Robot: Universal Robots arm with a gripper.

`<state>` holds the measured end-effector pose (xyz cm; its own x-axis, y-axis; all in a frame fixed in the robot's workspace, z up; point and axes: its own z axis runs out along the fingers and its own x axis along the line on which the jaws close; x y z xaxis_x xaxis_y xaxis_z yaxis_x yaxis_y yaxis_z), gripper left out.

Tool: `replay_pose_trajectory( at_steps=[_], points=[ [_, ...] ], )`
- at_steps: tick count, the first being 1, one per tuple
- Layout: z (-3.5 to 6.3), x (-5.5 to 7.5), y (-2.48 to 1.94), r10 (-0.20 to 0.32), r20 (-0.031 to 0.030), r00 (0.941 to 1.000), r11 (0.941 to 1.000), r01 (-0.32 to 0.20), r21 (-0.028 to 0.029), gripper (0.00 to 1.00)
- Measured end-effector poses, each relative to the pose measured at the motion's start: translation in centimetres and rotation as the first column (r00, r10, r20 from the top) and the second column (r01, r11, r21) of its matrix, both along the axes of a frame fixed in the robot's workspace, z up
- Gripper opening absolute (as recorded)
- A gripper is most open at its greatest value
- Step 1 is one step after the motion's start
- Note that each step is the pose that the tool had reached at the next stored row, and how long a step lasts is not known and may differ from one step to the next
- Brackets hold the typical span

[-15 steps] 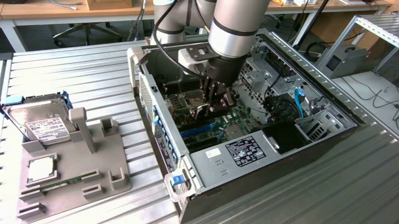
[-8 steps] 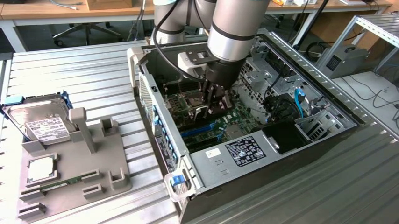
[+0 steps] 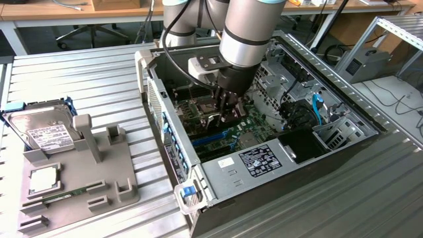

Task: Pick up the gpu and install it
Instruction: 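Insert the gpu into the slot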

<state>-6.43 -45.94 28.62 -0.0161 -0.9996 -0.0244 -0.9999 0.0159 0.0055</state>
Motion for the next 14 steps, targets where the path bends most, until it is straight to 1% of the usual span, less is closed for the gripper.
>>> replay_pose_trajectory(
  at_steps=[8,10,11,12,13,14],
  points=[
    [0.00,0.02,0.00,0.000,0.0016,1.0000,1.0000,0.000,0.0001,0.27],
    [0.00,0.03,0.00,0.001,0.0032,1.0000,1.0000,-0.001,0.0002,0.27],
    [0.01,0.02,0.00,0.002,0.0090,1.0000,1.0000,-0.002,-0.0001,0.27],
    [0.00,0.02,0.00,0.004,0.0227,0.9997,1.0000,-0.004,-0.0001,0.27],
    [-0.01,-0.01,0.00,0.005,0.0403,0.9992,1.0000,-0.005,0.0001,0.27],
    [-0.02,-0.06,0.01,0.005,0.0451,0.9990,1.0000,-0.005,0.0001,0.27]
  ],
)
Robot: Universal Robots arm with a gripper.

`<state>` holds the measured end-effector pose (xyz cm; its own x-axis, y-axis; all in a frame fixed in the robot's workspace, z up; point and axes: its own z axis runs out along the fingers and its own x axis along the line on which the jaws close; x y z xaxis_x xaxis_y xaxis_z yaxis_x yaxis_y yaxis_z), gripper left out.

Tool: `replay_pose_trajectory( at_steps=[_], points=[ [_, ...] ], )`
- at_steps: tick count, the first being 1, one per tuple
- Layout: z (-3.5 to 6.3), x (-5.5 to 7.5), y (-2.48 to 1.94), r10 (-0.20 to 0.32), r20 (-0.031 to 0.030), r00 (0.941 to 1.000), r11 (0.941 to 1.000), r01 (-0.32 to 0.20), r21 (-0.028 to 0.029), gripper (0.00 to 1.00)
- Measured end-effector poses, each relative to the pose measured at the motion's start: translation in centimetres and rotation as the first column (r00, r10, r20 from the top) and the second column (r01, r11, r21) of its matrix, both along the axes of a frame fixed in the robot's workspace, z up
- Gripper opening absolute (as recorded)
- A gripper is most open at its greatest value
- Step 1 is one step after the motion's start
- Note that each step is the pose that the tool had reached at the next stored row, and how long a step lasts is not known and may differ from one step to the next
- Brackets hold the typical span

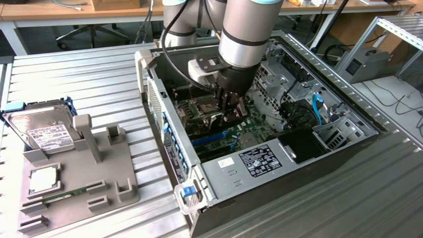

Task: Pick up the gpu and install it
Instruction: 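Insert the gpu into the slot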

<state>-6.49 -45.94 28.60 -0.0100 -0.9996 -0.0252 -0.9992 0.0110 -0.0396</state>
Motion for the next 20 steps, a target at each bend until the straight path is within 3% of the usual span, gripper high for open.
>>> replay_pose_trajectory(
  at_steps=[11,20],
  points=[
    [-0.15,-0.57,-0.01,-0.001,0.0001,1.0000,1.0000,0.001,-0.0002,0.27],
    [-0.93,-0.59,0.00,-0.014,0.0000,0.9999,0.9999,0.014,-0.0003,0.27]
  ],
)
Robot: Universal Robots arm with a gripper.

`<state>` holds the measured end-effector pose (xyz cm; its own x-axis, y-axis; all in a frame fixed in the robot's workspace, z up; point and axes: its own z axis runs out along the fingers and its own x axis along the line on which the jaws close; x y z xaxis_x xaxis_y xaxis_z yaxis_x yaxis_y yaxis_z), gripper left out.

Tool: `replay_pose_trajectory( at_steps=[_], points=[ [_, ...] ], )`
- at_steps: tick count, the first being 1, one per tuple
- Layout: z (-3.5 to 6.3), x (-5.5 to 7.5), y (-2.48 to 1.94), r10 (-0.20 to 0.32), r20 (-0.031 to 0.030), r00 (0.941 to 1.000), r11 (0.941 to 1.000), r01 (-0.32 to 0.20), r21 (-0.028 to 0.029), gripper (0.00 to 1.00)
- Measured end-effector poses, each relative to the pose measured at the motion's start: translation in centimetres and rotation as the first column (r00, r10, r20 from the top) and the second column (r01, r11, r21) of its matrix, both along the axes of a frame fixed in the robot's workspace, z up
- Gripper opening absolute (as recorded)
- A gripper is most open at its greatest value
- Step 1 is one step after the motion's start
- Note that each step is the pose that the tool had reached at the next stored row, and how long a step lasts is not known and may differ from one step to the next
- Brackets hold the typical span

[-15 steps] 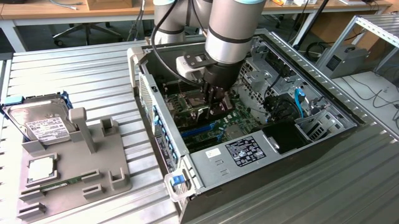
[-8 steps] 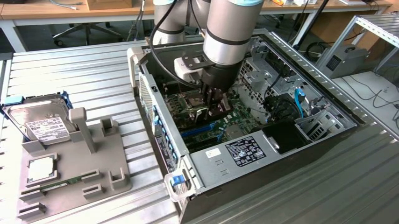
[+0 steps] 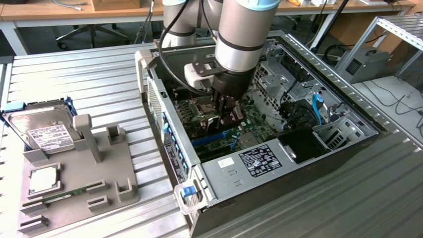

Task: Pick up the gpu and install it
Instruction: 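Insert the gpu into the slot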

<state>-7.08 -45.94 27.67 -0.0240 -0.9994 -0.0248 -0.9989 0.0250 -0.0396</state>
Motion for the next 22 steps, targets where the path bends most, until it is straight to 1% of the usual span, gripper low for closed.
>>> replay_pose_trajectory(
  at_steps=[6,8,22],
  points=[
    [-0.66,-0.01,0.00,-0.012,-0.0001,0.9999,0.9999,0.012,-0.0002,0.27],
    [-0.75,-0.03,-0.01,-0.014,-0.0001,0.9999,0.9999,0.014,-0.0004,0.27],
    [-0.79,-0.49,0.00,-0.017,-0.0001,0.9999,0.9999,0.017,-0.0003,0.27]
  ],
)
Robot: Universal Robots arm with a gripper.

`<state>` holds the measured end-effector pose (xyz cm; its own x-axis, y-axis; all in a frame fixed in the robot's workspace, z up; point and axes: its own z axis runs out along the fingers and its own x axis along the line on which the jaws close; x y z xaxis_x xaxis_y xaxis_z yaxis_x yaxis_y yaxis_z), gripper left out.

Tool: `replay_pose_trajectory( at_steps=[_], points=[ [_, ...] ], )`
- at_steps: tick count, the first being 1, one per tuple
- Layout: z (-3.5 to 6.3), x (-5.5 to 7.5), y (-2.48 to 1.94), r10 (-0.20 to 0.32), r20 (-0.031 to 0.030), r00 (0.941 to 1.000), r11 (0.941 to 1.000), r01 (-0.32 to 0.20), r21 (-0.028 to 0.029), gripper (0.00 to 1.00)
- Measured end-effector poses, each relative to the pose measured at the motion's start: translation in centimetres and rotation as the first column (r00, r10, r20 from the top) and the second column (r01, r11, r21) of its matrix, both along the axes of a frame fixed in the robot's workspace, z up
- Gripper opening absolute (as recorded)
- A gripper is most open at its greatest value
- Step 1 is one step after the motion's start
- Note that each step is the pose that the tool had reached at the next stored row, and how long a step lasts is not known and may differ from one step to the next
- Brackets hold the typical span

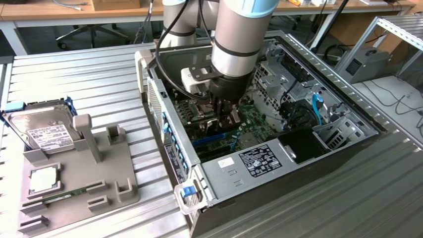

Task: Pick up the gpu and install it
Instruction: 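Insert the gpu into the slot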

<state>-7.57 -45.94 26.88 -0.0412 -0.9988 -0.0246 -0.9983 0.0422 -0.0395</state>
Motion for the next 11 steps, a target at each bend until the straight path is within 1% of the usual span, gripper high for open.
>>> replay_pose_trajectory(
  at_steps=[6,11],
  points=[
    [-0.05,-0.01,-0.13,-0.002,0.0001,1.0000,1.0000,0.002,0.0001,0.27],
    [-0.08,-0.01,-0.15,-0.003,0.0000,1.0000,1.0000,0.003,0.0000,0.27]
  ],
)
